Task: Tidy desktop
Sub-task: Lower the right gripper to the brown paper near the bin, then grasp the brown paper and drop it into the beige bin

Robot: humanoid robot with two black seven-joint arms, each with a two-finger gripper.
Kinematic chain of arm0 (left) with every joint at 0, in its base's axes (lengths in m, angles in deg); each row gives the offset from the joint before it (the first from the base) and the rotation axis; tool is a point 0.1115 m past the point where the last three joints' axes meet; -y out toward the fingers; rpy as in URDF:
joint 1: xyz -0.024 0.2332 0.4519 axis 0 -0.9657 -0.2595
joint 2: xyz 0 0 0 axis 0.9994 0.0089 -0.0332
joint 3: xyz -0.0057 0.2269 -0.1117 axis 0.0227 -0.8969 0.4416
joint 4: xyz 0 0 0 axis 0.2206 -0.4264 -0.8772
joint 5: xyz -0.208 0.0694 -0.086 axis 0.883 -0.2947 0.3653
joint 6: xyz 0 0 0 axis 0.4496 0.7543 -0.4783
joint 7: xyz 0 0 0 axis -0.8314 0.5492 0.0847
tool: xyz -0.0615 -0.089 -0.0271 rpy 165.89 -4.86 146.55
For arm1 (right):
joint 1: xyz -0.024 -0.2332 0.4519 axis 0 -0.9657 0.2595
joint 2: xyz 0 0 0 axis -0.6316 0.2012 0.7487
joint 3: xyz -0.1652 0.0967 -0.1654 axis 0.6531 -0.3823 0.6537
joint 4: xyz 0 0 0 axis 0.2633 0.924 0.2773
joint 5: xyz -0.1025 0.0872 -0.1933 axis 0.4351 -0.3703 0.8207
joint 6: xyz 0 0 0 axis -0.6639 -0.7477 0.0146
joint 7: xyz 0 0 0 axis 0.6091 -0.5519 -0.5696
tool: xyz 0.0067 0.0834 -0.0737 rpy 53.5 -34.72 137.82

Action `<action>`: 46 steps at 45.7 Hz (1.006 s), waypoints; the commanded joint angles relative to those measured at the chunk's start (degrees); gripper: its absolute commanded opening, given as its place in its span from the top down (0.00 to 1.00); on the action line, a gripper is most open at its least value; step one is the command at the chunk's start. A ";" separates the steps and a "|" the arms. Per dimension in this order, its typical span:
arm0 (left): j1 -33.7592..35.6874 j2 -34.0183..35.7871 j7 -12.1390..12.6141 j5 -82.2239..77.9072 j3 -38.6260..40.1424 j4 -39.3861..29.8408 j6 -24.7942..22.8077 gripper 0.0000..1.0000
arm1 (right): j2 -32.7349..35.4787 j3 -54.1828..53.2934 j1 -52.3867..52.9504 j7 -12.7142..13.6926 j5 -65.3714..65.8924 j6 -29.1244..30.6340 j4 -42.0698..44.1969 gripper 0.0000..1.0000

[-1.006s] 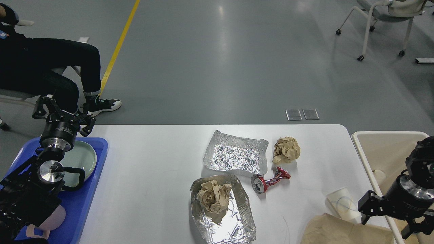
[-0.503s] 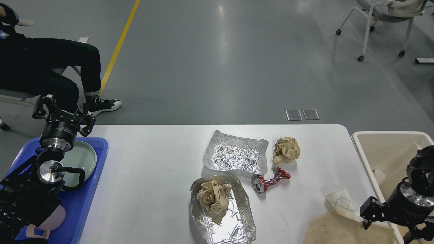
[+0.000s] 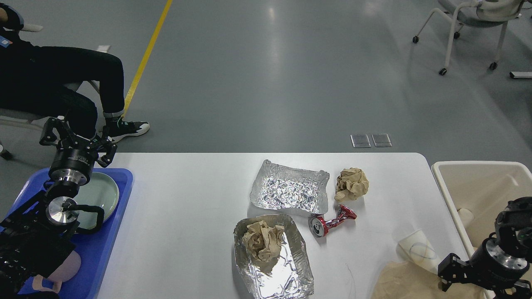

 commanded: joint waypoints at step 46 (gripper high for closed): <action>0.00 0.01 0.10 0.00 0.00 0.02 0.00 0.03 | 2.38 -8.57 -4.33 -0.61 -0.61 -8.26 -3.72 1.00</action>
